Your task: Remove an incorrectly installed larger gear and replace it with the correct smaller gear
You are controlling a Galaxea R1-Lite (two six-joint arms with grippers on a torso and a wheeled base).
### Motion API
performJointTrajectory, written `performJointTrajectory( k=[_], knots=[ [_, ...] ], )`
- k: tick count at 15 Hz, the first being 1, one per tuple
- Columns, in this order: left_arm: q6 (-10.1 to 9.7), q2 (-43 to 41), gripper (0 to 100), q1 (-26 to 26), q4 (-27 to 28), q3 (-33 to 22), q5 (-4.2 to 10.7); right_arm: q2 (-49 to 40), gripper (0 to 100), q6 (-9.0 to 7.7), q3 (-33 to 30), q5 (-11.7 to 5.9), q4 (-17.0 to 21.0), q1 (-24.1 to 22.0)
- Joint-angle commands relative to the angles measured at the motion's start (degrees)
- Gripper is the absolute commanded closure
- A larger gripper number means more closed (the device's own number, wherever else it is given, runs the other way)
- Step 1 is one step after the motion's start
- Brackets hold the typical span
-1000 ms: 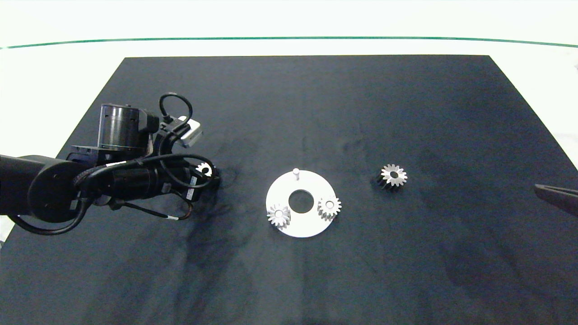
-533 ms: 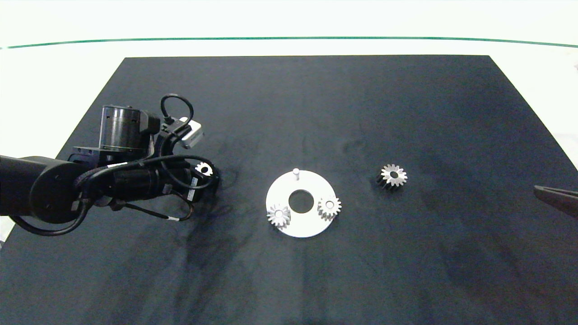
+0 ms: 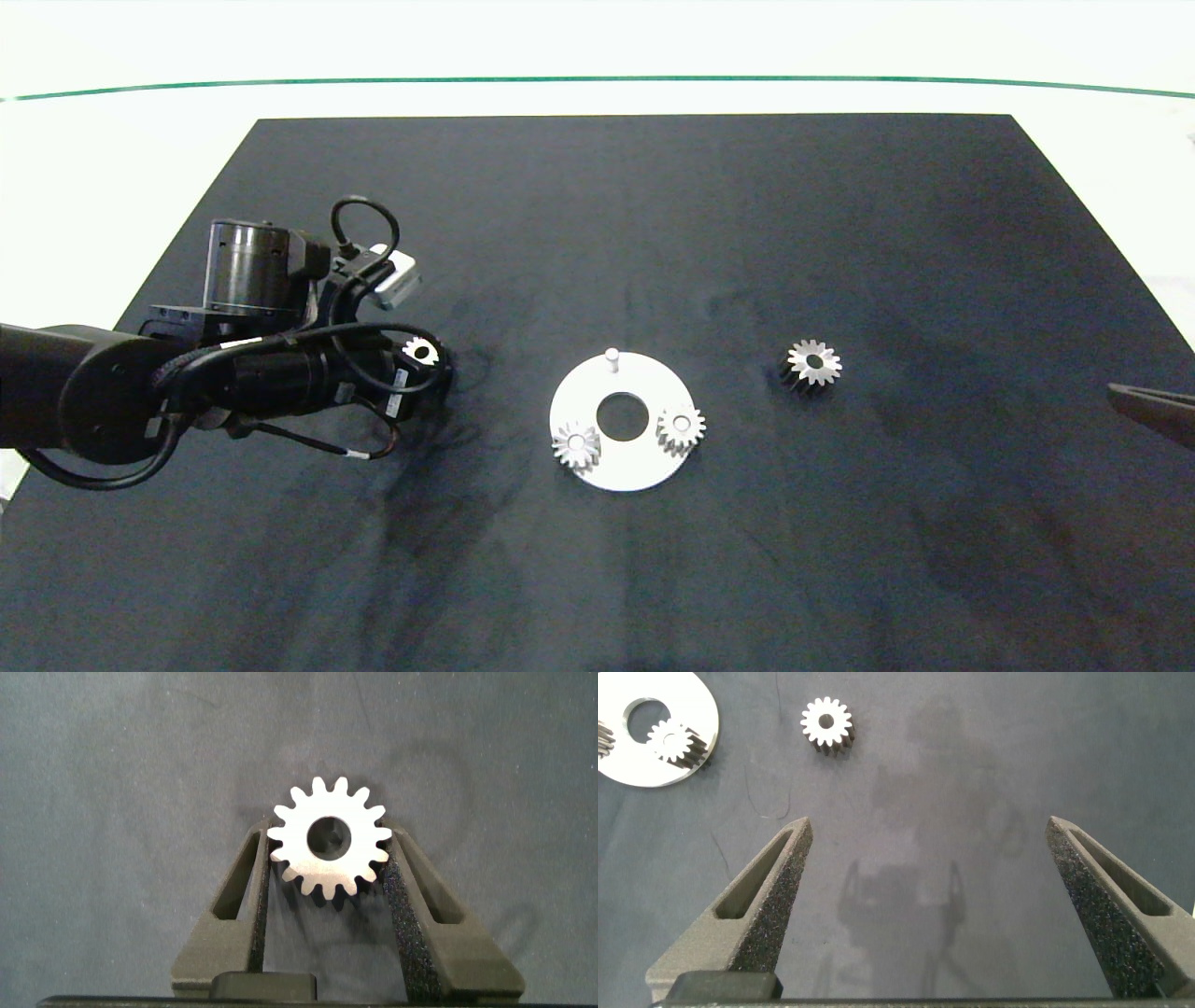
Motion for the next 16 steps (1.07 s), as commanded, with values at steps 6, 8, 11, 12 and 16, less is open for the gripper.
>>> performJointTrajectory(
  k=[6,8,11,12,16],
  knots=[
    [0.11,-9.7,75,-3.8,6.5,0.2,-0.01,0.0,0,-0.06,0.7,0.29,0.1,0.0],
    [0.11,-11.9,75,-8.7,8.3,-0.8,1.83,-0.8,0,-0.15,1.2,0.29,0.1,0.0],
    [0.03,-11.6,75,-18.3,8.3,-2.6,7.1,-1.8,0,-0.15,1.4,0.2,0.1,0.0],
    [0.03,-11.0,75,-21.1,8.3,-3.8,8.6,-2.2,0,-0.15,1.4,0.2,0.2,0.0],
    [0.03,-5.5,75,-25.1,7.9,-6.7,10.62,-3.2,0,-0.15,1.4,0.11,0.2,-0.1]
  ],
)
